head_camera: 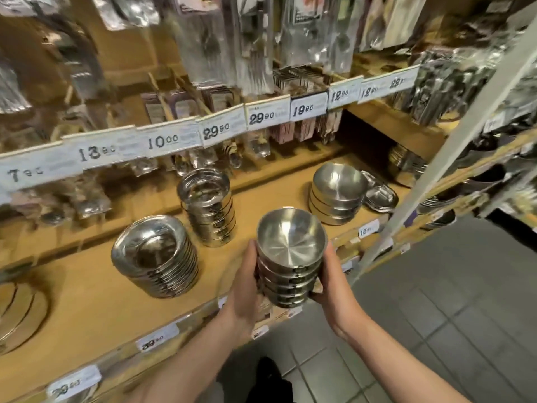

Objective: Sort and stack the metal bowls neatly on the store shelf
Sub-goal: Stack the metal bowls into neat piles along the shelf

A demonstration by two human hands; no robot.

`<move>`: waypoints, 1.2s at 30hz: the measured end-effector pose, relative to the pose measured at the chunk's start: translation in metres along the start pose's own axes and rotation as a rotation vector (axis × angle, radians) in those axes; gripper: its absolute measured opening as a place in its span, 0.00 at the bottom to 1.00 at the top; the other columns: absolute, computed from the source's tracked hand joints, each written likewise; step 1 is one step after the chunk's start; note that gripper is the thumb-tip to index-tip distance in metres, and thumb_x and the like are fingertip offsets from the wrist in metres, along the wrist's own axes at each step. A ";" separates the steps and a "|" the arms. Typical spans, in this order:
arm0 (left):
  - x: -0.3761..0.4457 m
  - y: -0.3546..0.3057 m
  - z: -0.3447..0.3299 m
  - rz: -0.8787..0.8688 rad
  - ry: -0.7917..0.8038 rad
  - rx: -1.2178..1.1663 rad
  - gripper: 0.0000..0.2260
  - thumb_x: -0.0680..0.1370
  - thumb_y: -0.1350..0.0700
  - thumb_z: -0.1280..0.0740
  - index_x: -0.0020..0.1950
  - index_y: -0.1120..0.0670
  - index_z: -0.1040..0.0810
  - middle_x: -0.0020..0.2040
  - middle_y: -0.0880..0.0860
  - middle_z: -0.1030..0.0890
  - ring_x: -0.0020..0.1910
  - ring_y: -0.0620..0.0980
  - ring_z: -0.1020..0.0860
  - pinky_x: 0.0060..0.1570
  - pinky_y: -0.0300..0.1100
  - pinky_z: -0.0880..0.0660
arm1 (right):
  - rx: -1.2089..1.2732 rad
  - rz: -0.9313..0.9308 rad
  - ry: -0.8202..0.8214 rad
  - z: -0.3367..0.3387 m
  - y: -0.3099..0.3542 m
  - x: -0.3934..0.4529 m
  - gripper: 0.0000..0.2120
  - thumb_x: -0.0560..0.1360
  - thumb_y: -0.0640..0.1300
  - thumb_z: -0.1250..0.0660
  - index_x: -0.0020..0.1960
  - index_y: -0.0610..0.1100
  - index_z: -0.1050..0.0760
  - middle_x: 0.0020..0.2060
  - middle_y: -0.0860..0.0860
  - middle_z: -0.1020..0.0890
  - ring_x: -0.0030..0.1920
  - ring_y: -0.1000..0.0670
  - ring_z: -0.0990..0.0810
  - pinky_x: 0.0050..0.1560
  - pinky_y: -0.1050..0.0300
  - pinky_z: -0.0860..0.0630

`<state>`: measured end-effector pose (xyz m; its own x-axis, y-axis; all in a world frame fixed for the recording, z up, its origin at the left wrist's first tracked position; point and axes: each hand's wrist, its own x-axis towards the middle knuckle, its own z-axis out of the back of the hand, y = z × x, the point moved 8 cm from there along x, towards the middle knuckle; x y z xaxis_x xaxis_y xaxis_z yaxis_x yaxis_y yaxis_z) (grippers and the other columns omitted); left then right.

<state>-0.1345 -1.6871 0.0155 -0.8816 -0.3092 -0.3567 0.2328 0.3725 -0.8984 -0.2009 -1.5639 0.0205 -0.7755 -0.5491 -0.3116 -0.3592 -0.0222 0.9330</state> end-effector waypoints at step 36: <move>0.197 -0.010 0.029 -0.030 -0.606 -0.178 0.21 0.81 0.35 0.43 0.68 0.43 0.25 0.63 0.39 0.22 0.67 0.42 0.27 0.68 0.51 0.33 | -0.025 -0.092 0.190 0.037 0.003 0.252 0.14 0.85 0.62 0.51 0.63 0.69 0.29 0.59 0.73 0.24 0.68 0.66 0.29 0.76 0.47 0.38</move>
<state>-0.2991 -1.7771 -0.0529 -0.4853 -0.7430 -0.4609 0.0941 0.4797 -0.8724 -0.4166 -1.6716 -0.0616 -0.6274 -0.6916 -0.3579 -0.4091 -0.0983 0.9072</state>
